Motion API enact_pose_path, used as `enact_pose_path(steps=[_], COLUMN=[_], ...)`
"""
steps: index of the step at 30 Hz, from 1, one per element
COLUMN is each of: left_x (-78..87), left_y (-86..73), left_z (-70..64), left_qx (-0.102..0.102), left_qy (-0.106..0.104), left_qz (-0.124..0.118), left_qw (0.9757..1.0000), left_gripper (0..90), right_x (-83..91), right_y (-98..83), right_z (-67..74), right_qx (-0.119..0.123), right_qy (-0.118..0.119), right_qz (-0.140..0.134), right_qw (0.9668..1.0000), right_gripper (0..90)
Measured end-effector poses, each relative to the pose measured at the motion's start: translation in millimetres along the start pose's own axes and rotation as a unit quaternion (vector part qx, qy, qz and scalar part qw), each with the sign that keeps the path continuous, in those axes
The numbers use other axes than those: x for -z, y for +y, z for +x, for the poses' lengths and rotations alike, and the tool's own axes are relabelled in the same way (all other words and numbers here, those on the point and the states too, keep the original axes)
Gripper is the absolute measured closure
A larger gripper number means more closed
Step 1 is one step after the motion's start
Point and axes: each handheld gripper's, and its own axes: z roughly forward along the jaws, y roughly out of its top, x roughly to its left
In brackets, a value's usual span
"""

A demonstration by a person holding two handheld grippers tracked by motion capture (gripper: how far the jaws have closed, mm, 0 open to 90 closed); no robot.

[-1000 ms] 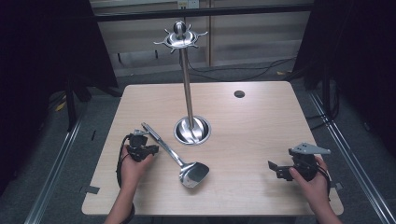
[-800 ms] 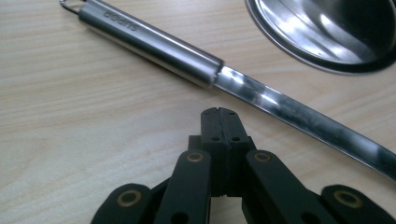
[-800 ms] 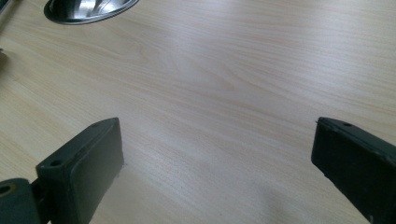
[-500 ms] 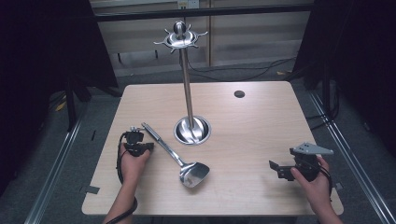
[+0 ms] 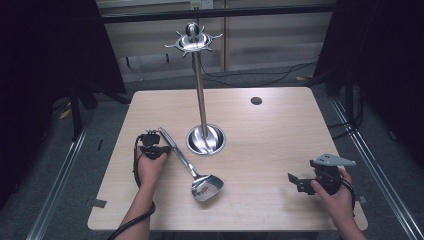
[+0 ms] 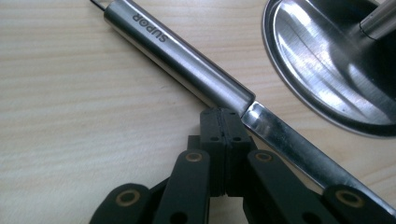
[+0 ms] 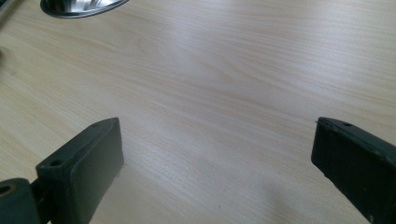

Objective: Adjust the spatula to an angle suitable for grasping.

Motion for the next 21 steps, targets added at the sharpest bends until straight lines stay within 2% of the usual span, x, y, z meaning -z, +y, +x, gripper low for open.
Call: enact_pose_path(steps=[2,7,9,13,16,17,20,21], left_x=[-2.7,-8.6,-9.2,-10.9,-3.8,0.0,13.9,17.5], left_y=[3.9,10.0,12.2,14.5,12.0,11.2,6.0,3.4], left_z=[-2.0,-6.9,-7.7,-9.1,-10.8,-10.7,-14.8,-18.2], left_qx=[-0.004,0.0,-0.012,-0.012,-0.014,-0.022,-0.036,-0.034], left_qy=[0.0,0.002,0.003,0.003,0.002,0.001,-0.014,-0.02], left_qz=[0.006,0.004,0.013,0.014,0.011,0.012,0.008,0.007], left_qw=[1.0,1.0,0.9998,0.9998,0.9998,0.9997,0.9992,0.9992], left_gripper=[89.1,87.7,87.7,87.7,87.7,87.7,87.7,87.6], right_x=[0.2,-0.2,-0.4,-0.9,-0.1,1.1,3.3,3.4], right_y=[0.5,0.8,0.5,0.4,-0.6,-0.5,0.9,1.1], right_z=[-0.2,0.4,0.6,-1.3,-2.3,-2.5,-2.6,-2.8], right_qx=[0.0,0.001,0.0,0.001,-0.004,-0.004,-0.004,-0.004], right_qy=[0.001,0.0,0.002,0.001,-0.001,0.0,-0.001,-0.001], right_qz=[-0.003,-0.002,-0.002,-0.004,-0.005,-0.005,-0.009,-0.01], right_qw=[1.0,1.0,1.0,1.0,1.0,1.0,1.0,0.9999], right_gripper=[2.1,2.1,2.1,2.1,2.2,2.1,2.1,2.1])
